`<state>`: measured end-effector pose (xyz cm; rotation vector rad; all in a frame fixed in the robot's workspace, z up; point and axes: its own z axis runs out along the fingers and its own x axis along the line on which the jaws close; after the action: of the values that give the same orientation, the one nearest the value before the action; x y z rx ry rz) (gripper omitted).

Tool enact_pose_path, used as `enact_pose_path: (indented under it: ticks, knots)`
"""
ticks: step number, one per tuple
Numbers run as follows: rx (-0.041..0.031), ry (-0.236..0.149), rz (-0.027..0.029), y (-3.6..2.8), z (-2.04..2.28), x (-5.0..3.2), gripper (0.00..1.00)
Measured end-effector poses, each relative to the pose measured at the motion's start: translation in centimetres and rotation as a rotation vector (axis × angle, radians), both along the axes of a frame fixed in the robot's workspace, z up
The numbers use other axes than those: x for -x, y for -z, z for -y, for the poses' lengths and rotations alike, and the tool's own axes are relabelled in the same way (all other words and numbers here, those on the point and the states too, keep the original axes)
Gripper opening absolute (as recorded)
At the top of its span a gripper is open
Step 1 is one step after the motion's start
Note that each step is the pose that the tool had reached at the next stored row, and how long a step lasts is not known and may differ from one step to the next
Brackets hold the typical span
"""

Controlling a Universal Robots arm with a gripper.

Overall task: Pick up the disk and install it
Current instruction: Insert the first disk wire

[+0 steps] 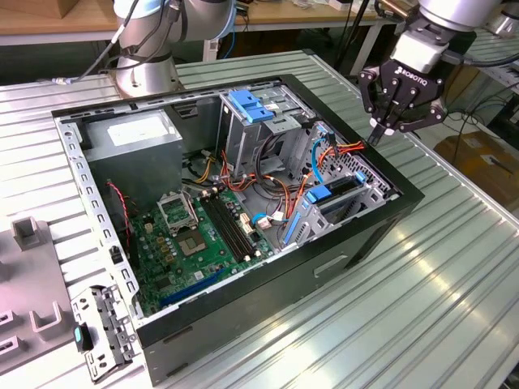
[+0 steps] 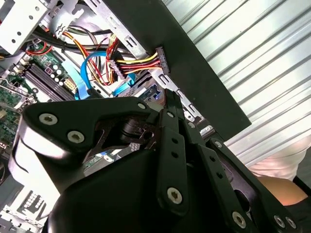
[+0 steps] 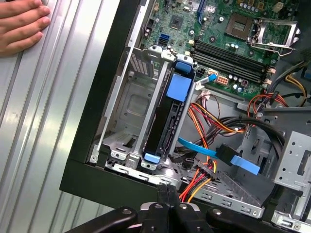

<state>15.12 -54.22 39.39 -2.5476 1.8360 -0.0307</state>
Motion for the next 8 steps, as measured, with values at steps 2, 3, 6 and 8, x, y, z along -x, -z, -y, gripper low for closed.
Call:
enact_pose_path:
  ticks: [2, 3, 6, 8]
  knots:
    - [-0.0001, -0.014, 0.0000, 0.01, 0.00, -0.17, 0.13]
    - [0.0000, -0.022, 0.0000, 0.01, -0.01, -0.23, 0.20]
    - [0.0000, -0.102, 0.0000, 0.06, 0.00, -0.29, 0.20]
    - [0.0000, -0.148, 0.0000, 0.10, -0.01, -0.29, 0.20]
